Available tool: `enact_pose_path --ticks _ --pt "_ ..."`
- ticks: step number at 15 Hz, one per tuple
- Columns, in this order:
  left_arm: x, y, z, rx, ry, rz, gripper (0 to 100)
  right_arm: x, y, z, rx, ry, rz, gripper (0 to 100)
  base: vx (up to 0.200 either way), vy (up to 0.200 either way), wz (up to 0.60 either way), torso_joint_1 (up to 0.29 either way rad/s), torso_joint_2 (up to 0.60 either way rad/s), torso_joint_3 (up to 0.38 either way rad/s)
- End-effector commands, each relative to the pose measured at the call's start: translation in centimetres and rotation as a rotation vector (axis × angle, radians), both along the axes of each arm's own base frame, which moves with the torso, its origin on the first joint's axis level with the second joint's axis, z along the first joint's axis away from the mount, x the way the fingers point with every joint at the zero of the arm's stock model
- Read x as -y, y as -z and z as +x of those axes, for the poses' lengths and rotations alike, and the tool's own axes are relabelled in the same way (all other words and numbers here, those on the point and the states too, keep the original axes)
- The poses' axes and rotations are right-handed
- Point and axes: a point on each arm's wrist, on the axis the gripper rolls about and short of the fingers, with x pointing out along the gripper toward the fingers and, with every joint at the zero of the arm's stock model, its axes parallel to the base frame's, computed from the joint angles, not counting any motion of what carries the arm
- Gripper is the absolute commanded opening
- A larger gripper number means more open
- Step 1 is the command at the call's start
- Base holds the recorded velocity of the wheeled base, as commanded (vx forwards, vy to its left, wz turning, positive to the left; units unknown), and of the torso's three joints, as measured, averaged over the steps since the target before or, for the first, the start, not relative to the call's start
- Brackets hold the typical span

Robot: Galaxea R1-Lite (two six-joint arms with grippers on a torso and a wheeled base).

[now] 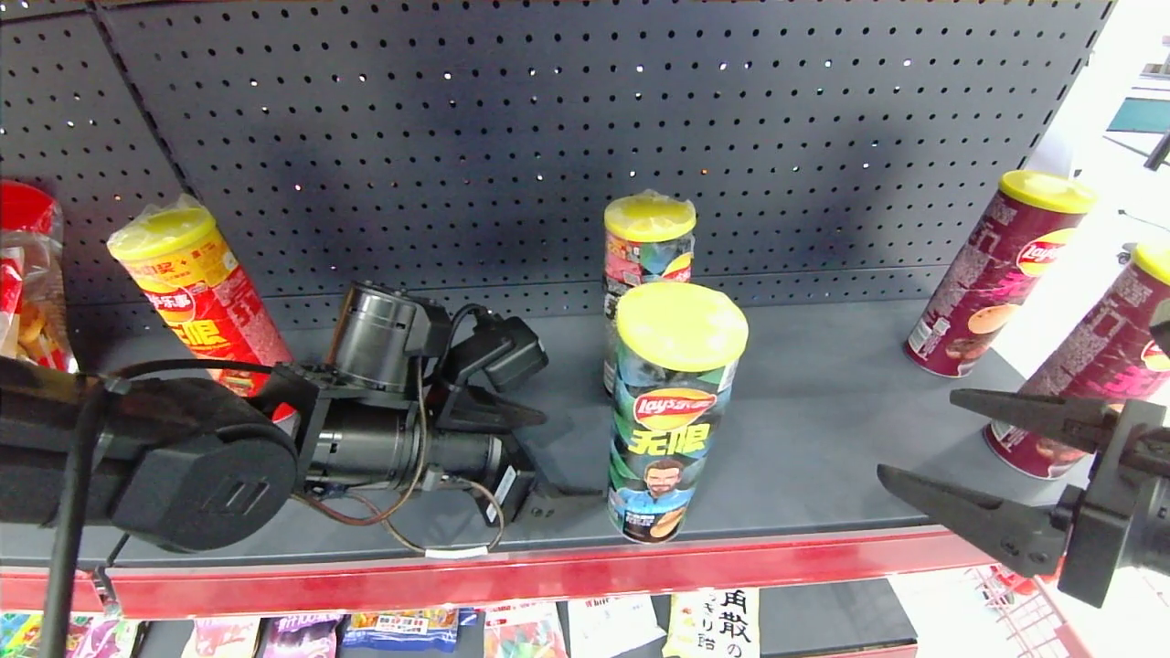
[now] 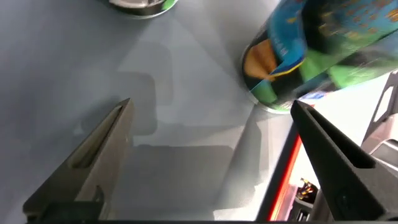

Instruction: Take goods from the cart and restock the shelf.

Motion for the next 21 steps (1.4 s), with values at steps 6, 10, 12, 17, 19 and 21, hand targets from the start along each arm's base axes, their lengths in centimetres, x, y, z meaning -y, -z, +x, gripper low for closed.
enact_pose_path --ticks 6,10,12,17,19,21 --pt "-10.0 -5.1 -11.7 0.315 -0.497 0.083 100 4.3 2.7 -4.6 0.039 0.149 -0.004 100 0.000 0.000 0.00 0.000 0.00 0.000" --pt "-15.4 -6.0 -20.0 0.342 -0.724 0.152 100 7.0 3.7 -7.4 0.073 0.433 0.014 100 0.000 0.000 0.00 0.000 0.00 0.000" --pt "-17.1 -6.0 -22.0 0.394 -0.942 0.144 100 7.5 3.5 -7.6 0.093 0.527 0.022 100 0.000 0.000 0.00 0.000 0.00 0.000" --pt "-18.2 -5.8 -24.3 0.471 -1.108 0.119 100 7.5 4.8 -8.5 0.092 0.546 0.024 100 0.000 0.000 0.00 0.000 0.00 0.000" --pt "-18.3 -5.4 -25.2 0.497 -1.074 0.099 100 7.6 5.7 -8.9 0.084 0.557 0.018 100 0.000 0.000 0.00 0.000 0.00 0.000" --pt "-18.4 -4.9 -25.7 0.510 -1.065 0.083 100 7.6 6.7 -9.4 0.078 0.561 0.016 100 -0.100 0.000 0.00 0.006 0.00 0.001"
